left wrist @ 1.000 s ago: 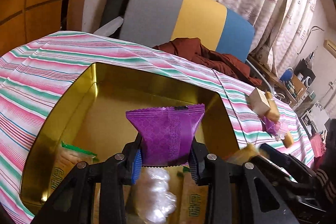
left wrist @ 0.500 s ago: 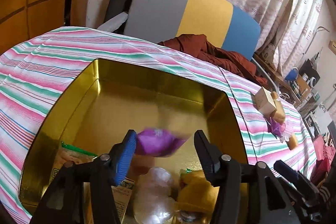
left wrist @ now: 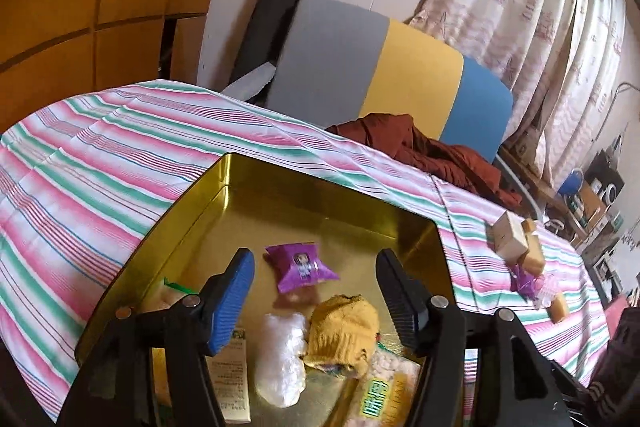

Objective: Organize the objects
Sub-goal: 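Lower both held items into the gold tray and open both grippers, then move both tools back toward the remaining items on the table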

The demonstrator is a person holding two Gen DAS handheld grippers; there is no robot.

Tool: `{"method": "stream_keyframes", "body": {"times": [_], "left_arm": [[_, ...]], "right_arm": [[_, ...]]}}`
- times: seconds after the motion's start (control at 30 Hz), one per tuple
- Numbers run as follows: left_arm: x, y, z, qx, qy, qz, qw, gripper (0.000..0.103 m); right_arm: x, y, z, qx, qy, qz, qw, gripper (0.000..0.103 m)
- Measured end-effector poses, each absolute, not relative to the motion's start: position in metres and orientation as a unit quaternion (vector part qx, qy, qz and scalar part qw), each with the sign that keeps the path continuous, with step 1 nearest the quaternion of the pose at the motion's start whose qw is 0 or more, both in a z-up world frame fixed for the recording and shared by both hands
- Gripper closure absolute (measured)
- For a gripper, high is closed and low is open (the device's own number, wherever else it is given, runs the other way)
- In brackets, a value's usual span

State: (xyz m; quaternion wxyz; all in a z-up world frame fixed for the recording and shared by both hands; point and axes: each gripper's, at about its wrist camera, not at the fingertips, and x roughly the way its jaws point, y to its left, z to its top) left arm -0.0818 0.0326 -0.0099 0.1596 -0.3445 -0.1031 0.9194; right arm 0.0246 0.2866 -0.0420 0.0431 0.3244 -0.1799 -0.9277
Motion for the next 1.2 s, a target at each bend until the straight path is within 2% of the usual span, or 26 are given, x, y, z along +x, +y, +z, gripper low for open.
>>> {"method": "stream_keyframes", "body": {"times": [0.23,0.67,1.2], "left_arm": [[-0.067,0.05,-0.014,-0.356,-0.098,0.911,0.185,0.036],[-0.024,0.13,-0.023,-0.372,-0.009,0.885,0.279,0.036],[0.02,0.207,-0.042,-0.394,0.043,0.841,0.369,0.036]], "right_arm": [[0.03,0.303,-0.046,0.325,-0.191,-0.926,0.026,0.023],[0.048,0.35,-0.054,0.332,-0.196,-0.923,-0.022,0.023],[0.072,0.434,-0.076,0.348,-0.201,-0.91,-0.102,0.022]]}}
